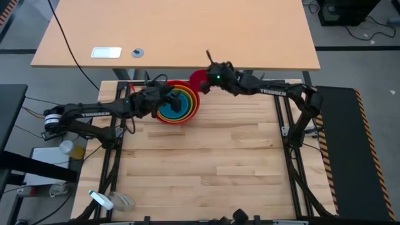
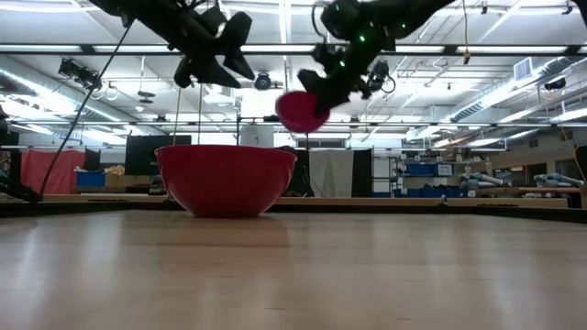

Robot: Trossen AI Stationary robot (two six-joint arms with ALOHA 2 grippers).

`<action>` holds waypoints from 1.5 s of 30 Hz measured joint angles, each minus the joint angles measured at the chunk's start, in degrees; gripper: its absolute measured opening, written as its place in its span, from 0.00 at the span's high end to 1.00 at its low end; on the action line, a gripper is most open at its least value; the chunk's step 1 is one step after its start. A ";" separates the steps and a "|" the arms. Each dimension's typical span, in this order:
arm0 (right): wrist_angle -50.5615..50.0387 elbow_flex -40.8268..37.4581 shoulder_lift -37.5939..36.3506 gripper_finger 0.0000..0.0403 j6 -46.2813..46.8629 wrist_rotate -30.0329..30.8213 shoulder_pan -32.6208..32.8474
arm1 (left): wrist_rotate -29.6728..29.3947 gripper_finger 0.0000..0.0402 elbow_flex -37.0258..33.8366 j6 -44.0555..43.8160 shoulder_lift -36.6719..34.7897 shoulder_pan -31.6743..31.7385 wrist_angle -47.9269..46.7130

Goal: Nest bowls inside each other
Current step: Stack the pink bowl on top of the blue bowl

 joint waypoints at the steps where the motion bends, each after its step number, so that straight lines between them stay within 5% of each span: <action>1: 1.34 0.01 0.00 0.95 -1.11 1.38 0.89 | 0.00 0.49 -0.13 -0.08 0.47 0.27 -0.47; 15: 5.66 0.00 0.01 0.95 -3.89 3.48 5.99 | 1.71 0.44 -0.11 3.44 8.40 0.51 11.67; 23: 5.75 -0.02 0.02 0.93 -4.19 3.15 7.34 | 0.95 0.59 -0.11 2.69 10.33 0.56 14.39; 30: 5.80 0.00 -0.02 0.78 -4.73 -2.55 7.38 | -2.38 0.95 -0.17 -1.66 10.27 1.11 14.01; 36: 5.10 -0.01 -0.38 0.59 -2.09 -7.78 7.05 | 0.28 0.97 -0.21 -5.98 10.18 2.32 12.09; 45: 0.90 -0.02 -4.02 0.38 1.72 -17.43 3.87 | 5.62 0.98 -0.01 -8.69 4.76 6.91 -3.59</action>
